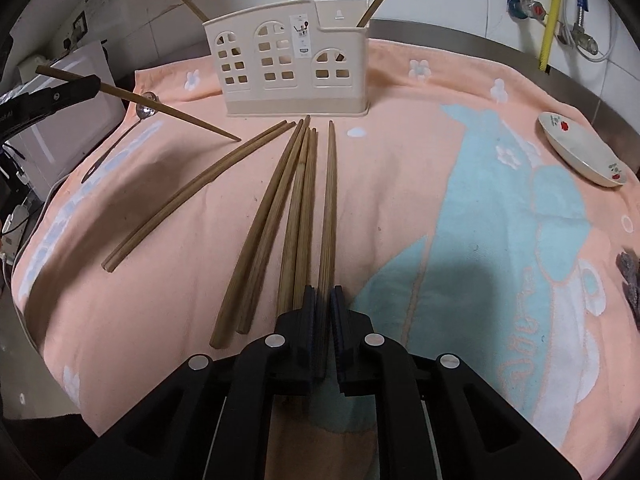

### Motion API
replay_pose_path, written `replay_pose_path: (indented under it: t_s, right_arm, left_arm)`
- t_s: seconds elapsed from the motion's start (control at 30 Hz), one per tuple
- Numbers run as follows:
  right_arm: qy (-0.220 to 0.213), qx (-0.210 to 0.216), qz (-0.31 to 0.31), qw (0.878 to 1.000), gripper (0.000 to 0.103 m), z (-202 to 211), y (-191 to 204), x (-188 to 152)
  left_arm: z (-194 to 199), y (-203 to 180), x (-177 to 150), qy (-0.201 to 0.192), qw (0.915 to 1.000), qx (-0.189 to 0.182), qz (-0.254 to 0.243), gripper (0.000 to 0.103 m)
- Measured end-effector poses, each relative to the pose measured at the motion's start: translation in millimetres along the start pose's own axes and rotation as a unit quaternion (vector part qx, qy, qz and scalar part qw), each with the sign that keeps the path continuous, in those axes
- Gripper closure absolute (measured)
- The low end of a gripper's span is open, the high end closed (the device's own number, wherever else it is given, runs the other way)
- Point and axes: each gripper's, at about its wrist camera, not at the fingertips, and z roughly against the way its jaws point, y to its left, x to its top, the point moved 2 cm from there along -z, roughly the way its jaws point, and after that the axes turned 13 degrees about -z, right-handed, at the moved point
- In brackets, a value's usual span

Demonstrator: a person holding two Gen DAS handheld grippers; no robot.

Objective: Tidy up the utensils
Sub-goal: 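Lift the left gripper's chopstick toward the holder while the right gripper lifts its chopstick, then lower the left chopstick into the white holder while the right tool inserts its chopstick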

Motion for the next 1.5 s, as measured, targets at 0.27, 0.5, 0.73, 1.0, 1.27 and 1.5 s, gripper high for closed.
replay_pose_path:
  t_s: [0.27, 0.5, 0.73, 1.0, 1.27, 1.5]
  right_arm:
    - [-0.022, -0.004, 0.009, 1.000, 0.096, 14.8, 4.1, 2.1]
    - [-0.095, 0.005, 0.025, 0.995, 0.096, 58.8, 14.9, 26.4]
    - [-0.145, 0.016, 0.038, 0.989, 0.096, 85.1, 27.3, 48.9]
    - [-0.164, 0.035, 0.041, 0.985, 0.096, 99.3, 33.1, 74.3]
    - [-0.171, 0.064, 0.041, 0.982, 0.096, 117.4, 39.1, 106.9]
    - [-0.183, 0.085, 0.048, 0.978, 0.096, 139.6, 43.5, 140.5]
  left_arm:
    - [0.1, 1.1, -0.2, -0.001, 1.0000, 0.001, 0.003, 0.098]
    - [1.0, 1.3, 0.5, -0.003, 1.0000, 0.003, 0.002, 0.098]
    - [3.4, 3.4, 3.1, -0.007, 0.9999, 0.007, 0.004, 0.098]
    - [7.8, 7.6, 11.2, -0.017, 0.9998, 0.005, 0.007, 0.098]
    - [13.4, 7.7, 29.9, -0.029, 0.9996, 0.000, -0.003, 0.098]
    - [24.8, 11.0, 66.6, -0.058, 0.9980, 0.007, -0.023, 0.098]
